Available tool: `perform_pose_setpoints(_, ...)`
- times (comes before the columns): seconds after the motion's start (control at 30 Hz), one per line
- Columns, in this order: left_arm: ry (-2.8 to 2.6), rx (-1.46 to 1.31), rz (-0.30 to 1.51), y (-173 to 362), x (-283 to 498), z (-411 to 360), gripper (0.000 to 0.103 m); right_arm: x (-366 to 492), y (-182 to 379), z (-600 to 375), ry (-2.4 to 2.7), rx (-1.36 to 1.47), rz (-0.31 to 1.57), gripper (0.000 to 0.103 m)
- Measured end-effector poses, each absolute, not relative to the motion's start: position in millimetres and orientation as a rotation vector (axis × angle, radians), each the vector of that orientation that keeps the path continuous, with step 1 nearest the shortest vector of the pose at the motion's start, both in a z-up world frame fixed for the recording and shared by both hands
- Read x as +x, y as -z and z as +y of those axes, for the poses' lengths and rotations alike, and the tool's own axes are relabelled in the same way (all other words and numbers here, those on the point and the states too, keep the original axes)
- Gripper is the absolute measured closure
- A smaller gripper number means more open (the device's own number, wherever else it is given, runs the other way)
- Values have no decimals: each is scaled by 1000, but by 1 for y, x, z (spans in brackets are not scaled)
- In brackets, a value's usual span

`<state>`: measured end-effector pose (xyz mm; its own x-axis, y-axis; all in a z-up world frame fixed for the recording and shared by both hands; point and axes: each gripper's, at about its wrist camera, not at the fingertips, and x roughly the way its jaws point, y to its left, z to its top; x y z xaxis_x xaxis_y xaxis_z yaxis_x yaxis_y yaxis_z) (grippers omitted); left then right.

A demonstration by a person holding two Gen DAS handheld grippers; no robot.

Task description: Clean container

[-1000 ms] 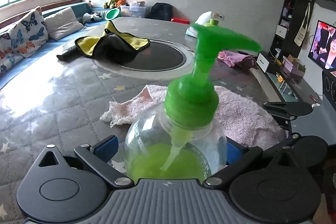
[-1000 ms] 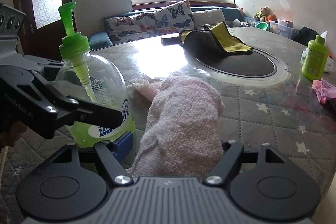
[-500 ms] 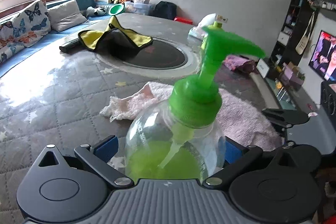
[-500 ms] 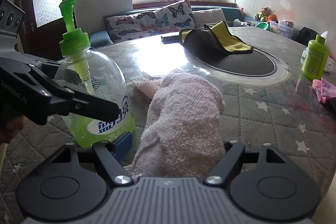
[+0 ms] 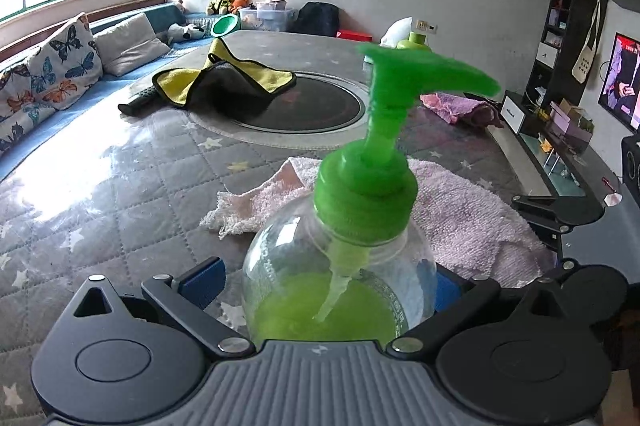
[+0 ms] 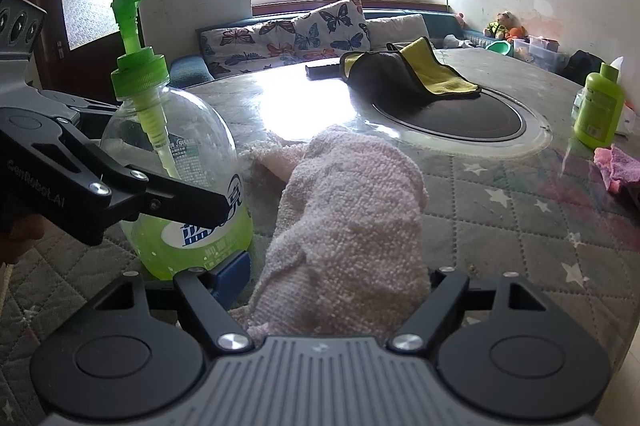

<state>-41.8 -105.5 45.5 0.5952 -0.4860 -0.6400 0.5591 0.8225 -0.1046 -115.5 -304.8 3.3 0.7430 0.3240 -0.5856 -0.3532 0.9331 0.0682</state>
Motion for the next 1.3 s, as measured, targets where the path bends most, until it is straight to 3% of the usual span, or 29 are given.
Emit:
perform_pose_setpoints(0.17, 634, 105, 714, -48, -44, -106, 14, -116, -2, -305, -368, -47, 634, 23)
perform_pose_setpoints(0.67, 643, 143, 691, -48, -49, -108, 14, -116, -1, -306, -355, -46, 638, 23)
perform_pose_setpoints(0.87, 630, 172, 679, -47, -54, -108, 7, -116, -1, -306, -358, -48, 638, 23)
perform_pose_setpoints(1.03, 652, 149, 695, -46, -52, -104, 14, -116, 0, -306, -356, -42, 638, 20)
perform_pose_setpoints(1.3, 651, 149, 686, -47, -53, -104, 15, -116, 0, -305, -351, -45, 640, 22)
